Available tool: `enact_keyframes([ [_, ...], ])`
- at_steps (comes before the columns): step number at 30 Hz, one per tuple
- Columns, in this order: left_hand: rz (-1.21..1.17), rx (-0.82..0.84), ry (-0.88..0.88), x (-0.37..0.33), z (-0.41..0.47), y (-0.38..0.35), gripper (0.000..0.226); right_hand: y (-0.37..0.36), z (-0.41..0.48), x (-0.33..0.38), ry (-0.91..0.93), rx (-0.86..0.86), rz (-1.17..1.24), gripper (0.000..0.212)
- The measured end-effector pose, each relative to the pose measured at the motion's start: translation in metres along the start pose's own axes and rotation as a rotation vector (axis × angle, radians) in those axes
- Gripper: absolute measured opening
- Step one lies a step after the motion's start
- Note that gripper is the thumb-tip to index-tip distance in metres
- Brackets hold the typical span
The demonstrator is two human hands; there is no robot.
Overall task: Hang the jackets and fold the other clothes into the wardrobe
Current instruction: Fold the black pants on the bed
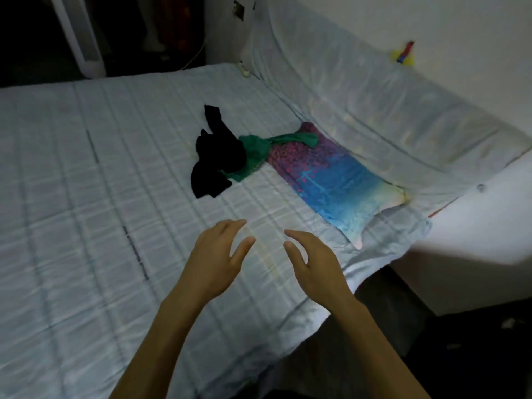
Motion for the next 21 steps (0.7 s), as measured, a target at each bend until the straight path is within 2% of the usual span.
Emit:
enact_keyframes([
  [6,0.046,-0.029,0.123,0.028,0.056,-0.002,0.055,-0.024,0.089,-0.012,0.086,0.151,0.046,0.039],
  [11,0.121,-0.069,0.18,0.035,0.121,-0.023,0.073,-0.037,0.176,-0.045,0.174,0.261,0.071,0.045],
  [16,0.128,-0.083,0.289,0.039,0.206,-0.051,0.073,-0.05,0.263,-0.086,0.237,0.368,0.081,0.049],
  [21,0.161,-0.059,0.345,0.068,0.28,-0.084,0.074,-0.095,0.35,-0.129,0.262,0.491,-0.004,0.049],
])
Point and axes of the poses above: each hand's wrist, its own z-axis towards the middle knuckle, its own y-axis out of the back of the hand, x = y × z, the point moved 7 cm from there along z, towards the middle knuckle, and after that the axes turned 2 degrees about -y, right-handed, at the moved point
